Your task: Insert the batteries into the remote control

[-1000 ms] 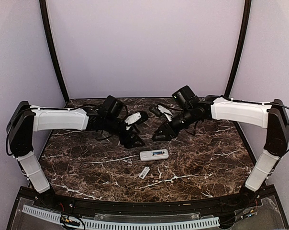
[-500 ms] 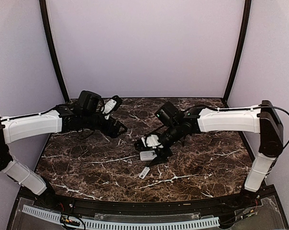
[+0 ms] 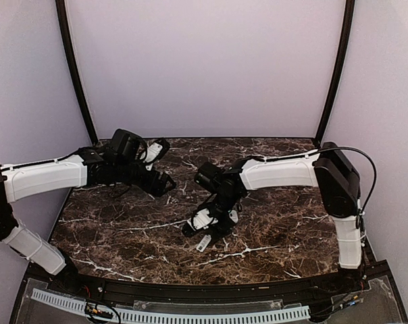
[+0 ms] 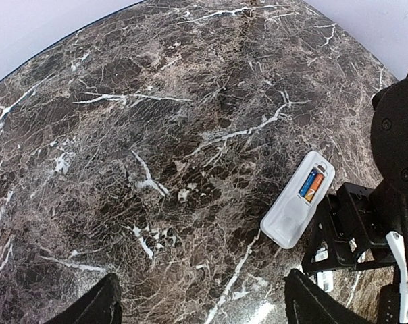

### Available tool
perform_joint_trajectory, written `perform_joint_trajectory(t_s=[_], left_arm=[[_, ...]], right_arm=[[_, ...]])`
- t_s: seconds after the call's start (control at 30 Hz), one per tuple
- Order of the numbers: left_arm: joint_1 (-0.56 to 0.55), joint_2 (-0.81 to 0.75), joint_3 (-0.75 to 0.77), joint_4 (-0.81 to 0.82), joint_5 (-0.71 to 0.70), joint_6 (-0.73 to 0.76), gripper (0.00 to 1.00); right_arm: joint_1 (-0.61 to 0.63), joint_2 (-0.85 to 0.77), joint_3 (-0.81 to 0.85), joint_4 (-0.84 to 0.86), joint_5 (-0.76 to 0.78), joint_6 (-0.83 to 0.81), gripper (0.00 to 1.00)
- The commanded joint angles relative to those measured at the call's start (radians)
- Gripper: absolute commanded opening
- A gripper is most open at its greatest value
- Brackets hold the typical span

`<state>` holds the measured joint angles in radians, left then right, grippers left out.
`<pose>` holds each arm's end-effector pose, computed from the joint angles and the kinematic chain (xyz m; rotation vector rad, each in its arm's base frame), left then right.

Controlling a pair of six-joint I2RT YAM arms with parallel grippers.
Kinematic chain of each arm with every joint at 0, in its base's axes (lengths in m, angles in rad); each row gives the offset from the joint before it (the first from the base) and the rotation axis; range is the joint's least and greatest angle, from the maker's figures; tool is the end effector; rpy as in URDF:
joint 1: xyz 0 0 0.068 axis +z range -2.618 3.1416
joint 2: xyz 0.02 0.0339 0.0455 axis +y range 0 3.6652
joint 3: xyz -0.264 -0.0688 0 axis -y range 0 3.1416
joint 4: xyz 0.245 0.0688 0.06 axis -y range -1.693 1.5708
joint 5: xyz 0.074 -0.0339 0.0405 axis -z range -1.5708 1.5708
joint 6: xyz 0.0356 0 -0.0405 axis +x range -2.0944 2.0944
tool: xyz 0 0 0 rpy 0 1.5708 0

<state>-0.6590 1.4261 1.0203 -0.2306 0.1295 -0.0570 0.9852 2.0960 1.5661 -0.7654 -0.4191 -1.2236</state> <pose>0.2491 -0.1987 0.2682 0.7384 2.1300 -0.5351 0.2218 0.3606 0.1674 -2.5121 1.1732 0.5395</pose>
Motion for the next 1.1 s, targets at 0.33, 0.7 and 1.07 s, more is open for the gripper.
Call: perform_joint_trajectory(t_s=[0.33,0.7,1.07], left_arm=[[0.006,0.01,0.026,-0.033,0.014,0.004,0.81],[0.006,0.012,0.029,-0.029,0.023,0.008,0.81],[0.006,0.008,0.027,-0.027,0.028,0.012,0.81]], right_arm=[[0.034,0.081,0.021,-0.059,0.154,-0.054,0.56],[0.043,0.057,-0.034,0.01,0.195,-0.046,0.34],[0.05,0.03,-0.062,0.019,0.199,-0.03,0.2]])
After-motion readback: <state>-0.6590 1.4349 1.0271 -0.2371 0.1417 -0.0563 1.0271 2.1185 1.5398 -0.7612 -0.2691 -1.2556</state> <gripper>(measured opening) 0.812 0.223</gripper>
